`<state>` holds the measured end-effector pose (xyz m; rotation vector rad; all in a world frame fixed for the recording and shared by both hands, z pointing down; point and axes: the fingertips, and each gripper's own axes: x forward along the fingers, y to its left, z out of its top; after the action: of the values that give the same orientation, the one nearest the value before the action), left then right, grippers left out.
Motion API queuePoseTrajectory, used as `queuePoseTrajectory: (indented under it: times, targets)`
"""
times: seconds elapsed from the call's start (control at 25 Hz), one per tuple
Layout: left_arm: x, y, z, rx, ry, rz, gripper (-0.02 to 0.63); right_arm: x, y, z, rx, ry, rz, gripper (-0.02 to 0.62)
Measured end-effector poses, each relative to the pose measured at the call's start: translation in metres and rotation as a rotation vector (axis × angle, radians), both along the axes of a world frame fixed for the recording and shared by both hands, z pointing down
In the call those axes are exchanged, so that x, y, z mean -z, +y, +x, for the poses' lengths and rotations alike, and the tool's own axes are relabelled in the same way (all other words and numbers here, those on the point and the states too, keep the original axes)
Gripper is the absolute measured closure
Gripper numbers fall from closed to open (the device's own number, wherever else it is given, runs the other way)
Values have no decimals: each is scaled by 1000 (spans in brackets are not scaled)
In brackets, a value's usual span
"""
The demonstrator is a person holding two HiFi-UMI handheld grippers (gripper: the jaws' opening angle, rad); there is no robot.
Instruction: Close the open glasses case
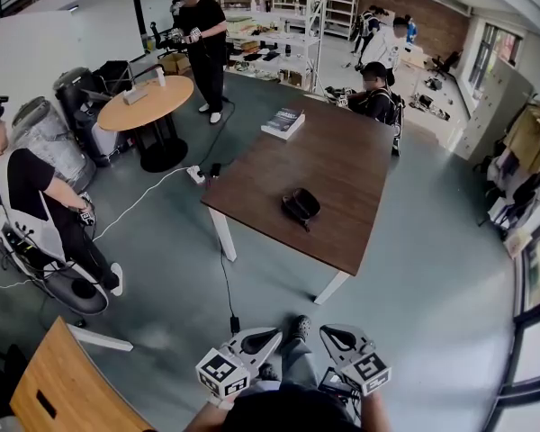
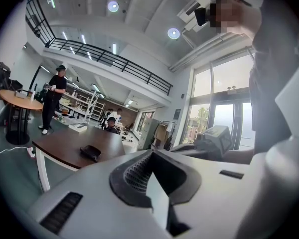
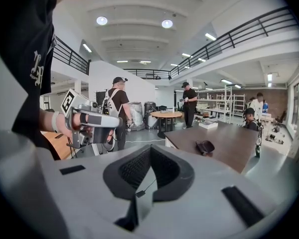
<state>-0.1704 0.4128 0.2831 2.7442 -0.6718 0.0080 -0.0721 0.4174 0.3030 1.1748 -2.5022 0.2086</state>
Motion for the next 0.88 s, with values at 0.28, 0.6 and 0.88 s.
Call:
queuePoseTrajectory:
  times: [0.28,0.6,0.88]
  targets:
    - [-2,-12,7,-2,-12,-3,600,-8,-8,8,14,0,-17,609]
    - [-11,-37,15,-2,-24,-26,600,-7,-40,20,-41,-22,-32,608]
    - [-22,-83,31,-7,-35,-49,600,-32,-79,33,8,-20,-72,609]
